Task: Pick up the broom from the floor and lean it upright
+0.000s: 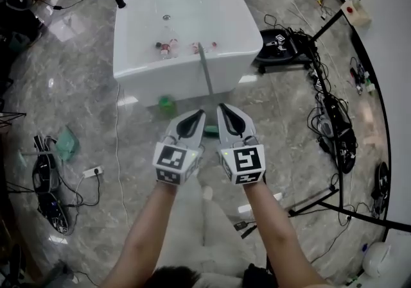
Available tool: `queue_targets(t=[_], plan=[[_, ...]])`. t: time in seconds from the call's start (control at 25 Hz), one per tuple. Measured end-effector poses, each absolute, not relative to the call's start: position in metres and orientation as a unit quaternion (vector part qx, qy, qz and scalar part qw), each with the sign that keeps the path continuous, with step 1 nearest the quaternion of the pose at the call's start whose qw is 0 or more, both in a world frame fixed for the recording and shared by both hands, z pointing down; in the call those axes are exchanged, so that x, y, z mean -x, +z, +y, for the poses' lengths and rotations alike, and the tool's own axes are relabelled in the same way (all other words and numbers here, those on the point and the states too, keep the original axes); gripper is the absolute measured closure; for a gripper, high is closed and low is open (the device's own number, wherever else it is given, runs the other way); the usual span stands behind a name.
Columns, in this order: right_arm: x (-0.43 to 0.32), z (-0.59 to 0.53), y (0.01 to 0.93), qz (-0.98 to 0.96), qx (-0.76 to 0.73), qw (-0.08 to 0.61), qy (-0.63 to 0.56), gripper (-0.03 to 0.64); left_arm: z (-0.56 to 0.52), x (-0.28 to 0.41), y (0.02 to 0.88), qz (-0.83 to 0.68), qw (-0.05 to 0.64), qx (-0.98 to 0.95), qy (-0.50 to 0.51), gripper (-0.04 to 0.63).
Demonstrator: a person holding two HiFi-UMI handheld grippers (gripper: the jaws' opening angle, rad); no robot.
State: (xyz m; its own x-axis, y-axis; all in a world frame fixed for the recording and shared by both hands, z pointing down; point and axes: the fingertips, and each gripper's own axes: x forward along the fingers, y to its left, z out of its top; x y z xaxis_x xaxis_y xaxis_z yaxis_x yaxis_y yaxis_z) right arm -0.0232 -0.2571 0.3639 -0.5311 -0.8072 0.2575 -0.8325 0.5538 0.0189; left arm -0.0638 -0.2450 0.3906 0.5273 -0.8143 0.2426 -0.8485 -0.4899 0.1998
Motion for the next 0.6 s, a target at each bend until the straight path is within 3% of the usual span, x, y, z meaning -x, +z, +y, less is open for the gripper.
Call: queue_targets(t=[0.6], plan=[[0.013,-0.165,0.279,-0.890,-0.441,0.102,0.052,0.615,-0.184,0.060,0.308,-0.457,0.120,-0.881,0.031,0.597]])
